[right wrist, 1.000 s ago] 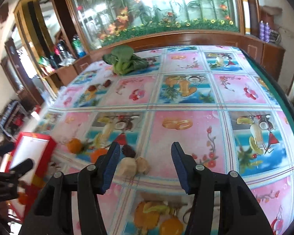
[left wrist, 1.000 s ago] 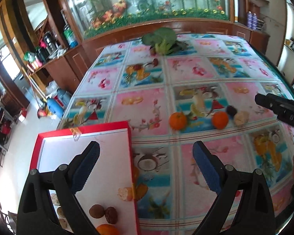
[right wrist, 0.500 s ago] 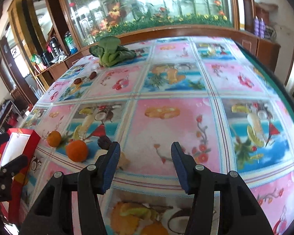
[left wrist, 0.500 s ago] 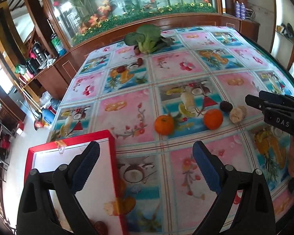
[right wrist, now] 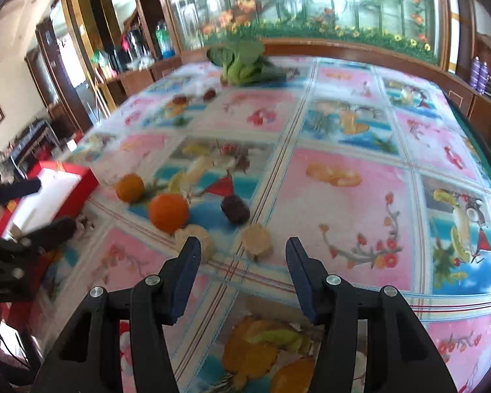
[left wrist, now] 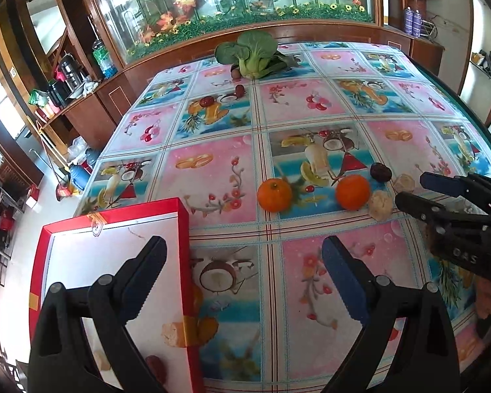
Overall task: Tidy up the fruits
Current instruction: 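Grasp a beige chunk with the right tool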
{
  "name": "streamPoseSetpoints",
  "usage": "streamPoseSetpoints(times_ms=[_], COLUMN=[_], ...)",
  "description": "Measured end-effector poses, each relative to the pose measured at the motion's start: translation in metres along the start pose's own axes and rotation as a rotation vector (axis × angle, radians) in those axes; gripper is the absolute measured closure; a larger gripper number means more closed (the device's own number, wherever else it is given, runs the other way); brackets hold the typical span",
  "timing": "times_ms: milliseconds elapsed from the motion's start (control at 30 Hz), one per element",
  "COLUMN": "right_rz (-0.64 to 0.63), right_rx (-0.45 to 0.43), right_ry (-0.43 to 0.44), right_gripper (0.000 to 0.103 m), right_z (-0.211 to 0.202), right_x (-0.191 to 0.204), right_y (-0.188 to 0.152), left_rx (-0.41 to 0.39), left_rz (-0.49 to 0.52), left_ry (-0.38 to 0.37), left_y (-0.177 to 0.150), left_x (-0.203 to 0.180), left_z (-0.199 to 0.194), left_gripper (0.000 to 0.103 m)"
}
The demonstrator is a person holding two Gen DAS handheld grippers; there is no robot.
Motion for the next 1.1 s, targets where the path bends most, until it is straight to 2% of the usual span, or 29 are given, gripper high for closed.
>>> streamPoseSetpoints(times_ms=[133, 200, 300, 367, 500, 667, 700, 767, 967, 1033, 1100], right_rz=[0.077, 0.052, -0.007, -0.011, 0.027, -0.012, -0.017, -0.017, 0.018, 0.044, 0.068], right_rx=[-0.001, -0.007, 0.001, 0.036, 0.051, 0.057, 0.057, 0.055, 0.059, 0.064, 0.063], right_ry=[-0.013, -0.019, -0.042, -0.059, -0.052, -0.079, -0.084, -0.100, -0.139, -0.136, -0.145], right_gripper=[0.049, 0.049, 0.058, 0.068, 0.071, 0.071, 0.073, 0.083, 0.083, 0.083, 0.083], right_z=[0.002, 0.004, 0.011, 0.020, 0.022, 0.024, 0.023, 0.023, 0.018, 0.015, 0.013], right_x=[-0.017, -0.012, -0.001, -0.001, -0.007, -0.002, -0.003, -0.007, -0.024, -0.033, -0.042], right_y=[0.004, 0.004, 0.001, -0.001, -0.001, -0.002, -0.002, -0.002, 0.000, 0.000, 0.001], left_rx=[0.003, -0.001, -0.010, -0.013, 0.009, 0.039, 0.041, 0.046, 0.071, 0.085, 0.097], left_rz=[0.001, 0.015, 0.050, 0.074, 0.079, 0.072, 0.071, 0.073, 0.064, 0.060, 0.048], left_ry=[-0.005, -0.013, -0.037, -0.063, -0.110, -0.161, -0.165, -0.180, -0.195, -0.214, -0.231], left_y=[-0.002, -0.002, -0.001, -0.003, -0.005, -0.006, -0.006, -0.005, 0.001, 0.004, 0.006], left_x=[-0.002, -0.009, -0.024, -0.035, -0.050, -0.064, -0.065, -0.072, -0.089, -0.095, -0.099], left_z=[-0.001, -0.002, -0.003, -0.003, 0.003, 0.011, 0.011, 0.011, 0.022, 0.027, 0.031], left_gripper=[0.007, 0.007, 0.007, 0.007, 0.007, 0.013, 0.013, 0.013, 0.014, 0.023, 0.025])
Point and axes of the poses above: each gripper's, at about its wrist camera, not at the fingertips, and z roughly the way its jaws point, x to its left, y to its top, the point moved 7 cm from there along z, roughly the way its jaws point, and after that the axes turned 6 degrees about z, right-handed, at the moved point
